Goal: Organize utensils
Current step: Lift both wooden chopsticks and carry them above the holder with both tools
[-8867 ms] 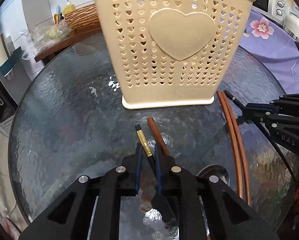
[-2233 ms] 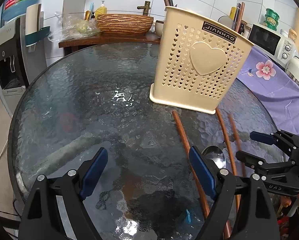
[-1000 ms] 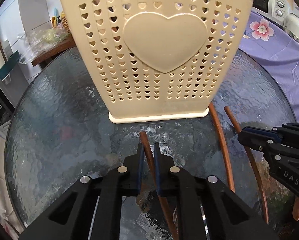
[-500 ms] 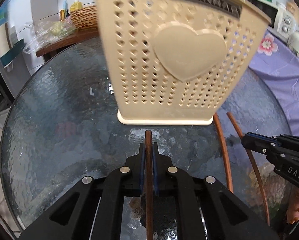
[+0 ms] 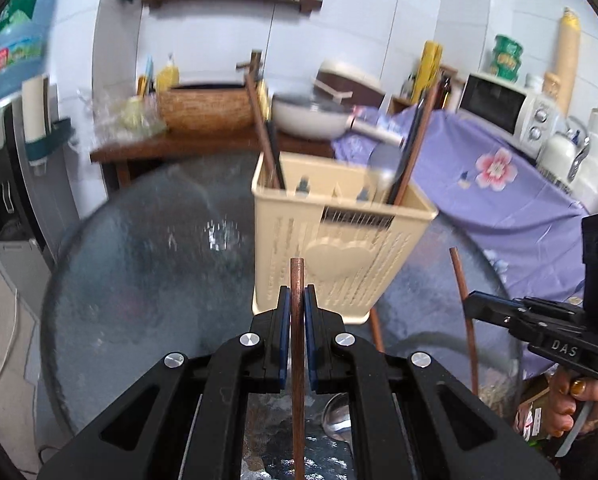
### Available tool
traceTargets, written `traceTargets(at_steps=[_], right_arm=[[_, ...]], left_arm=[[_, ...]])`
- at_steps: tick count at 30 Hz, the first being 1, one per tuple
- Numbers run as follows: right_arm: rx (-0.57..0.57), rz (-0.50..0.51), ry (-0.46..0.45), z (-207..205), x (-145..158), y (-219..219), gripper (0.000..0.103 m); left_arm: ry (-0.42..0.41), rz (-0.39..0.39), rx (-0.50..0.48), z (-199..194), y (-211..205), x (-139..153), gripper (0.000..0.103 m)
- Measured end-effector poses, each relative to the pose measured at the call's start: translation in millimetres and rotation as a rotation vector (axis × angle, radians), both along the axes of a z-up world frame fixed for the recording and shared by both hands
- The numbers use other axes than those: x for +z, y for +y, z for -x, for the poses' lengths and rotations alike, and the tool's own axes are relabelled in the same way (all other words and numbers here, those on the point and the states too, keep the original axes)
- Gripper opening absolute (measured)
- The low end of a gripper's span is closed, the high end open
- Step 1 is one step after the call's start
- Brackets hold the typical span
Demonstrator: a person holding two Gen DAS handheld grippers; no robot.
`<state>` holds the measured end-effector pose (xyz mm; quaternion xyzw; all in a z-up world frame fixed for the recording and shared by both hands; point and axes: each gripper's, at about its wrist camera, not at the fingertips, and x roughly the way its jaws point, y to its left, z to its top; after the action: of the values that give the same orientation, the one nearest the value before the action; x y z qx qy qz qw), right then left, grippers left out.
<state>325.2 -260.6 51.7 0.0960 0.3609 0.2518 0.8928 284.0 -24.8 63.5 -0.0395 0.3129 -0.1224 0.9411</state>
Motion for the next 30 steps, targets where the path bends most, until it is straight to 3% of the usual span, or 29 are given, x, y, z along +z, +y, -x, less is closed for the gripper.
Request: traceTargets(at_steps=[19,30], right_arm=[[0.065,0.005,-0.105,39,58,-8,0.007],[0.083,0.016,-0.201,45,114,-6,0.007]], left_arm=[[-0.099,-0.005,-0.046,42,10,48,0.007],[-0.163,0.018,-0.071,47,8,88,0.006]])
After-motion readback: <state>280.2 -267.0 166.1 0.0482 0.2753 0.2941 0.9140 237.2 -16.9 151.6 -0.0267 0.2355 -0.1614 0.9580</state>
